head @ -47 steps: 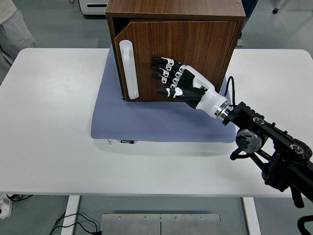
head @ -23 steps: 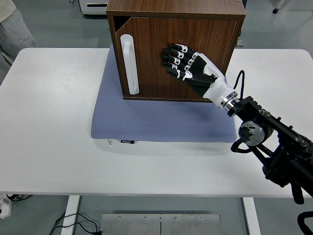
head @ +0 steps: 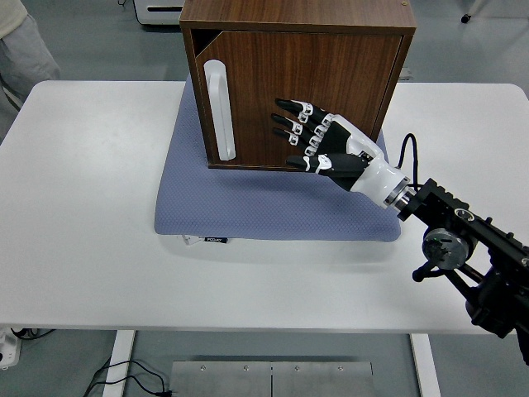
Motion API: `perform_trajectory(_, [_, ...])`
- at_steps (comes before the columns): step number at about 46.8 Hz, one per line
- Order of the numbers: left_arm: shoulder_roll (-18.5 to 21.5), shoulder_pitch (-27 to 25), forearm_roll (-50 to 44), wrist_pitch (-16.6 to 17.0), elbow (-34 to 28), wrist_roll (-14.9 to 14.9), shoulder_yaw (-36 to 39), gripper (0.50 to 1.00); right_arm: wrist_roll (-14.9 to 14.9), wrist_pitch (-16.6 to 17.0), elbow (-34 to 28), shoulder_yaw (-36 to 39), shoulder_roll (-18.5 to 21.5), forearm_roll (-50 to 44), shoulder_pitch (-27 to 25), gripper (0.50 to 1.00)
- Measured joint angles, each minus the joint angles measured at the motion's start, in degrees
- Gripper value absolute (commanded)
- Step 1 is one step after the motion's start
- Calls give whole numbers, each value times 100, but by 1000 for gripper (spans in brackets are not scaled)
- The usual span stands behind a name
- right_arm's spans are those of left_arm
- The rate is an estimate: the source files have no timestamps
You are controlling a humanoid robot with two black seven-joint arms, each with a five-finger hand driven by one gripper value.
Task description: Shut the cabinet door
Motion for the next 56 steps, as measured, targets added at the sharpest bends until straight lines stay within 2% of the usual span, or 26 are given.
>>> perform_trajectory(17, [0, 0, 0, 0, 0, 1, 0, 1000, 19, 220, 683, 95, -974, -16, -498, 1000])
perform_trajectory(25, [0, 3, 0, -2, 0, 0, 0, 1000, 64, 228, 699, 567, -1284, -7, -1005, 1000])
perform_trajectory(35, [0, 0, 0, -3, 0, -1, 0, 1000, 62, 324, 700, 1204, -1516, 11, -1593, 1000])
perform_trajectory(43, [0, -1, 0, -2, 0, 1, 0, 1000, 53, 331, 658, 1700, -1549, 58, -1919, 1000])
perform_trajectory(49, [0, -2, 0, -1, 0, 0, 0, 1000, 46, 269, 573, 2005, -1522, 82, -1977, 1000])
perform_trajectory(56, [0, -1, 0, 0, 0, 0, 0, 1000, 48, 27, 509, 2186, -1441, 337, -2052, 1000])
